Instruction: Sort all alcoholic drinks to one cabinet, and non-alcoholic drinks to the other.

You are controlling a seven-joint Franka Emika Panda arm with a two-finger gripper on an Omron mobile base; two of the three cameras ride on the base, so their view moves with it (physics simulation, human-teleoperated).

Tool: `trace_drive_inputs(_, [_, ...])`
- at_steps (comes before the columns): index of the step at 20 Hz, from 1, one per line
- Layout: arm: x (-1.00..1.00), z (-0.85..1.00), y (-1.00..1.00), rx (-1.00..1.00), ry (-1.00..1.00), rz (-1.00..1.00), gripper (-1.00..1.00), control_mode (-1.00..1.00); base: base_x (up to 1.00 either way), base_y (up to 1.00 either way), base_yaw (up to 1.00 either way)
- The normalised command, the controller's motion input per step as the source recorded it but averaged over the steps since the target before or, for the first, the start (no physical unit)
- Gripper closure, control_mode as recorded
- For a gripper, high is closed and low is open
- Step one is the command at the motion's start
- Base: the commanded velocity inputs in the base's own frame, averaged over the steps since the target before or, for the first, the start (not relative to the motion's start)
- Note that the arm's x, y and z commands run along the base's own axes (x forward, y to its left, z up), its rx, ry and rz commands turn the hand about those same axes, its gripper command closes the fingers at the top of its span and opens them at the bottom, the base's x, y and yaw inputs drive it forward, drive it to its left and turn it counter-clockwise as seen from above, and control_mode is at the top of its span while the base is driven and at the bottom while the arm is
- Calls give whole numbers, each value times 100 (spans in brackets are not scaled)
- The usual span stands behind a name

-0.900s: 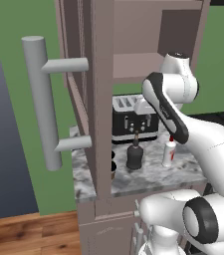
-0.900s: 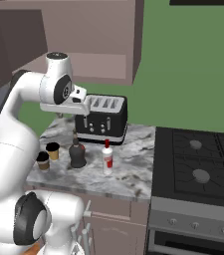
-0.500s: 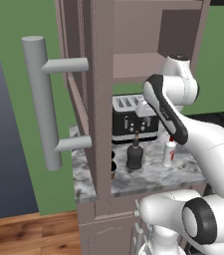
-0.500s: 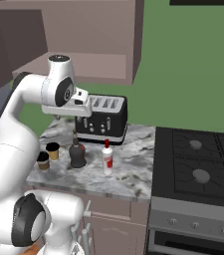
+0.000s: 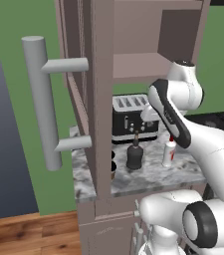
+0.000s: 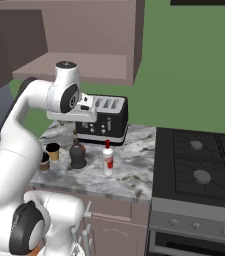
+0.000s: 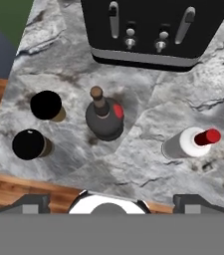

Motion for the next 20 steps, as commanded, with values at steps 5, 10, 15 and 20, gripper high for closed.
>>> trace_drive_inputs(5, [-3, -13, 0, 0, 0, 0, -100, -100, 0, 0, 0])
trace_drive_inputs(10, [0, -20, 3, 1, -3, 0, -100, -100, 0, 0, 0])
trace_drive_inputs(15, [0, -19, 10, 0, -5, 0, -100, -100, 0, 0, 0])
trace_drive_inputs(20, [1, -17, 14, 0, -7, 0, -100, -100, 0, 0, 0])
